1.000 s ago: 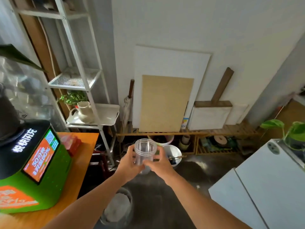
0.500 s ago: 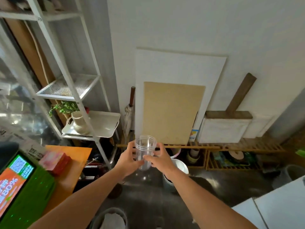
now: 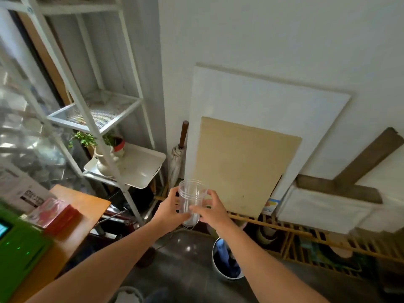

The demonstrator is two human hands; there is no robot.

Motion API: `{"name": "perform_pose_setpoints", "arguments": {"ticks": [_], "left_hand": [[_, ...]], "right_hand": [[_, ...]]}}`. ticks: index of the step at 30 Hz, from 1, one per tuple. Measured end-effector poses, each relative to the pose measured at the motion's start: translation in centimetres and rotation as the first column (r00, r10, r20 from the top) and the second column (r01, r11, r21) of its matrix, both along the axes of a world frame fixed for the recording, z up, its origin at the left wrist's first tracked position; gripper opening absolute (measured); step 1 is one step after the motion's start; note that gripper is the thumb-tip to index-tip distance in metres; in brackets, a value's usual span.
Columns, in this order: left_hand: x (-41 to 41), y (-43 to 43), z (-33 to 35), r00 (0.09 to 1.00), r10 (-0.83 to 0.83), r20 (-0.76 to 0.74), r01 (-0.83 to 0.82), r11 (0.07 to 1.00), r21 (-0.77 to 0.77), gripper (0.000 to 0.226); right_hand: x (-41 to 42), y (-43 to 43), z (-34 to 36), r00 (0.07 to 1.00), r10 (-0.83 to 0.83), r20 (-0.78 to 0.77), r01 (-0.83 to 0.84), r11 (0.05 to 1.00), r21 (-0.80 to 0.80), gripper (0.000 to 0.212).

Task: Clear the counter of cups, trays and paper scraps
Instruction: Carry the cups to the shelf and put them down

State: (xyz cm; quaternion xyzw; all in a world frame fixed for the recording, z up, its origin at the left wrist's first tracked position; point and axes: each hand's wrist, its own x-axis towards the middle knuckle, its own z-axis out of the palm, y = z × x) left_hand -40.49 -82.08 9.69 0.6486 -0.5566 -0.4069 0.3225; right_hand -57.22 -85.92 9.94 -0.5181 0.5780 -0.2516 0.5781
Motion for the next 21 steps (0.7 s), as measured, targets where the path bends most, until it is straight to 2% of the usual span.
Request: {"name": "perform_pose_setpoints", "arguments": {"ticks": [4, 9, 12, 16, 21], "left_hand": [[0.8, -2.4, -0.7, 1.000, 0.011, 0.009, -0.011, 0.999, 0.031, 0.084], [2.1, -7.2, -0.9, 1.000, -0.007, 0.028, 0.005, 0.997, 0.074, 0.088], [3.6, -10.5, -0.9, 1.000, -0.003, -0.005, 0.004, 0.996, 0.093, 0.085], [6.8, -14.4, -0.7, 0.999, 0.005, -0.051, 0.001, 0.995, 0.104, 0.066], [12.1, -17.4, -1.9, 0.989, 0.094, -0.114, -0.078, 0.988, 0.135, 0.068]], "right_hand": [[0.5, -2.5, -0.6, 1.000, 0.024, -0.004, -0.024, 1.000, 0.014, 0.076], [1.2, -7.3, -0.5, 0.999, 0.030, 0.016, -0.031, 0.998, 0.061, 0.065], [2.4, -10.5, 0.0, 0.999, 0.042, 0.022, -0.044, 0.995, 0.086, 0.059], [5.4, -14.9, 0.4, 0.997, 0.080, -0.019, -0.078, 0.993, 0.093, 0.061], [11.1, -19.8, -0.4, 0.972, 0.213, -0.095, -0.201, 0.971, 0.126, 0.061]]}}
